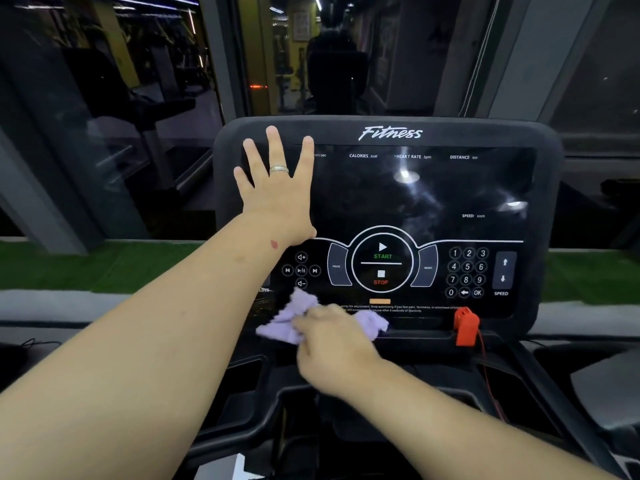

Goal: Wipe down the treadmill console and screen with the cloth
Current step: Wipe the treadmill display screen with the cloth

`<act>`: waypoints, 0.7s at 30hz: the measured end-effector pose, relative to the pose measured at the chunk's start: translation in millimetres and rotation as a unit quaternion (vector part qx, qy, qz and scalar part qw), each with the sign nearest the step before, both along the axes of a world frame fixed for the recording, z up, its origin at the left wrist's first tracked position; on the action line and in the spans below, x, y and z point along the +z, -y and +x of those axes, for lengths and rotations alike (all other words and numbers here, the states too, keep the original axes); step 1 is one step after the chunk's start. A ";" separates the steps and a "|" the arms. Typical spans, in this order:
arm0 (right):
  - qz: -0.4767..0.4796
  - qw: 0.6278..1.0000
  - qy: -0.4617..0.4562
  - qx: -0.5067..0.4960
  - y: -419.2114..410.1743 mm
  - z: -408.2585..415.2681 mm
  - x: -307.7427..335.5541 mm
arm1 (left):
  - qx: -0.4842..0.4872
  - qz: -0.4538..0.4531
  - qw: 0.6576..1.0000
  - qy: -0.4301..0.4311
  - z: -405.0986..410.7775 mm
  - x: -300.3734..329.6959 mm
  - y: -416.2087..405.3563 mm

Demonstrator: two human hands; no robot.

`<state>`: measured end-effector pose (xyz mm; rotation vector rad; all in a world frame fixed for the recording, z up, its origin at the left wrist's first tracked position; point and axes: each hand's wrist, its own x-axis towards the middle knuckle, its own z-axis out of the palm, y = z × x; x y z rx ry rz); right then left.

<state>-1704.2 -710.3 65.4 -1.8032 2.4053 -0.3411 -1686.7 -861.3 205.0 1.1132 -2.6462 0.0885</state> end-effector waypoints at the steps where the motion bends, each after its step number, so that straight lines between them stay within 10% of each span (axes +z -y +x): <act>1: 0.000 1.000 0.009 0.024 11.1 15.4 -0.8 | 0.001 0.001 1.000 0.001 0.4 0.0 -0.2; 21: 0.010 0.999 -0.011 -0.044 -56.5 -60.7 -3.7 | 0.002 -0.002 1.000 -0.007 1.2 -0.8 1.6</act>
